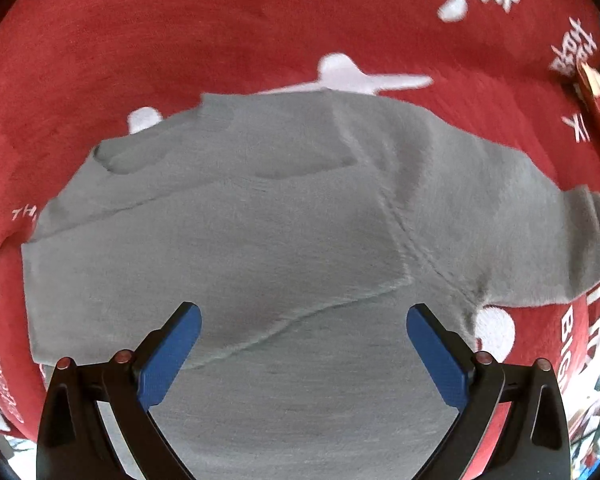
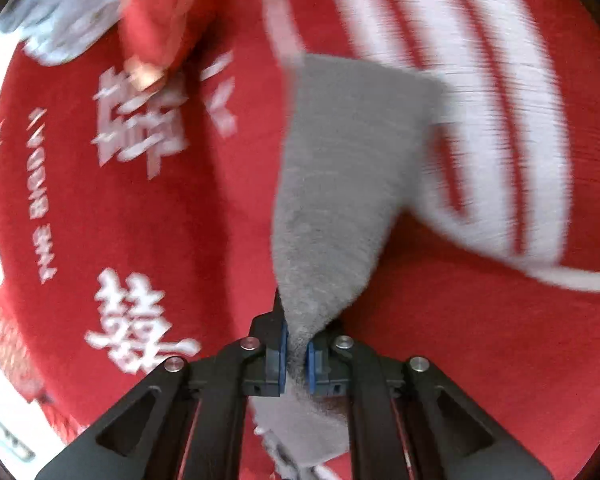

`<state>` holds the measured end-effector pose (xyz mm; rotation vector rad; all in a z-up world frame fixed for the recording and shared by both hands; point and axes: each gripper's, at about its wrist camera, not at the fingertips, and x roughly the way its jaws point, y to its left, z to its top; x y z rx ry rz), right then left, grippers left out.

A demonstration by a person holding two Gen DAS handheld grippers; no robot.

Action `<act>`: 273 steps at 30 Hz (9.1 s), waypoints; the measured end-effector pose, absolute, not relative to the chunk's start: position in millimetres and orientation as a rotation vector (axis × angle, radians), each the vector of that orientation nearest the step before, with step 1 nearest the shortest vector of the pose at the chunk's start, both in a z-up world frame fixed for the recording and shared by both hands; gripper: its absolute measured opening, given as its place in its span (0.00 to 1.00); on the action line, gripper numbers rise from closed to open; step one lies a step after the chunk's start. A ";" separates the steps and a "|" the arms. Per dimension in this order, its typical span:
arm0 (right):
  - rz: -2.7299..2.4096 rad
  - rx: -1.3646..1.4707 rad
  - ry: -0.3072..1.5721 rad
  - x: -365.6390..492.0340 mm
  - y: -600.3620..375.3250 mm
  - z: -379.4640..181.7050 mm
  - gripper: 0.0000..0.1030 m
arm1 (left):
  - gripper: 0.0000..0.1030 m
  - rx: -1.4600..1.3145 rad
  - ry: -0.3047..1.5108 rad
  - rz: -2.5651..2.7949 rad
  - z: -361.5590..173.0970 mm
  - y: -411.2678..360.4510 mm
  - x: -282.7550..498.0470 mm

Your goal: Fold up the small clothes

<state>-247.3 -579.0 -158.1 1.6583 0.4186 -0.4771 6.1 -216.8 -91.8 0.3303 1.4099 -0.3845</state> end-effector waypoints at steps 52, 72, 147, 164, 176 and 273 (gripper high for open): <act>-0.057 1.018 1.213 -78.2 -282.5 -120.0 0.51 | 0.91 -0.470 1.550 -0.532 -127.2 42.4 86.4; -0.238 1.206 1.014 -90.2 -351.0 -138.7 0.06 | 0.06 -0.264 1.556 -0.570 -123.4 53.9 116.3; -0.145 0.707 1.378 -127.3 -334.1 -83.9 0.44 | 0.99 0.170 1.503 -0.196 -60.2 3.2 -16.1; 0.080 0.748 1.463 -171.7 -283.6 -109.6 0.49 | 0.99 0.065 1.572 -0.132 -81.3 99.5 -98.5; 0.081 0.736 1.607 -289.2 -259.3 -153.7 0.49 | 0.99 -0.083 1.735 -0.238 -136.0 165.6 -192.9; -0.040 0.260 1.138 63.5 -306.3 -37.3 0.06 | 0.07 -0.066 1.269 -0.436 -34.9 70.4 143.6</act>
